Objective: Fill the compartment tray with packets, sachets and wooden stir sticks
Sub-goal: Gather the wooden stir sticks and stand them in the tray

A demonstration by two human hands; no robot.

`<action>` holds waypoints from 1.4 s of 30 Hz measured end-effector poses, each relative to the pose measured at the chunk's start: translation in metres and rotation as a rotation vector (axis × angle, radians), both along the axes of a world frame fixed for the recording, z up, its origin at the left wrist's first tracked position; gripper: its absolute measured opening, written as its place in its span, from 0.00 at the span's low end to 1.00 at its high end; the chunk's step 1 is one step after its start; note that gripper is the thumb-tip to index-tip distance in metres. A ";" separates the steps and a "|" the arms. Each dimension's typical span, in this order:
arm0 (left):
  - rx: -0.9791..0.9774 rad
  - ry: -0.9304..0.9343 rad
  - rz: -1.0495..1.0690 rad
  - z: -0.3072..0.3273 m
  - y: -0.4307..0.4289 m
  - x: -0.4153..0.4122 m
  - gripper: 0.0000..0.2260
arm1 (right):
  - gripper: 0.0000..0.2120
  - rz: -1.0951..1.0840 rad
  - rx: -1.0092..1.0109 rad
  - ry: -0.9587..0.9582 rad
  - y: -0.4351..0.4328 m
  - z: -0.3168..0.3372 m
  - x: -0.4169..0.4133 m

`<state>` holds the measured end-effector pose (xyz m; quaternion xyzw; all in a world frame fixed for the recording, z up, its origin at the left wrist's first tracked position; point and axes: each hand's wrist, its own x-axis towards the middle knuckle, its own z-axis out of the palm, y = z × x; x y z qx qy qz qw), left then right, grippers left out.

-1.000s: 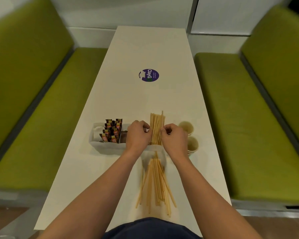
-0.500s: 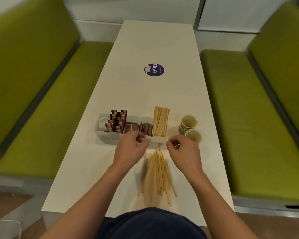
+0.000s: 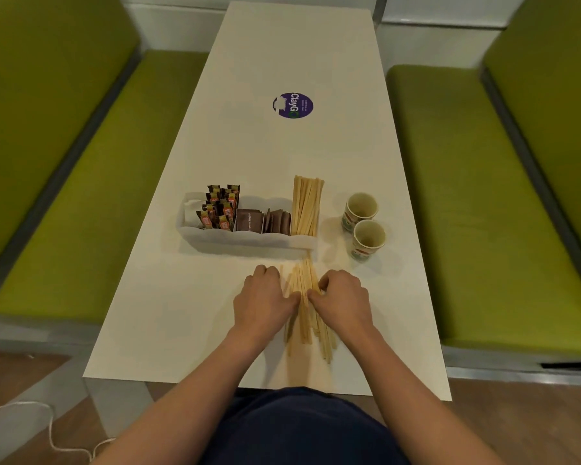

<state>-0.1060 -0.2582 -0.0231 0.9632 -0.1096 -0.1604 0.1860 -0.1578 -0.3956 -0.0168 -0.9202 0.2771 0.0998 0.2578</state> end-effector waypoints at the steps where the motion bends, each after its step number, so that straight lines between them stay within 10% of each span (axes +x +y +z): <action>1: -0.007 0.001 0.004 0.001 0.000 0.001 0.20 | 0.10 -0.020 0.014 0.004 -0.001 0.000 0.000; 27: -0.424 0.225 0.201 0.030 0.042 0.044 0.04 | 0.04 -0.240 0.459 -0.288 -0.020 0.011 -0.003; 42: -1.001 -0.117 0.194 0.085 -0.050 0.121 0.05 | 0.02 -0.334 0.552 -0.503 -0.024 0.017 -0.001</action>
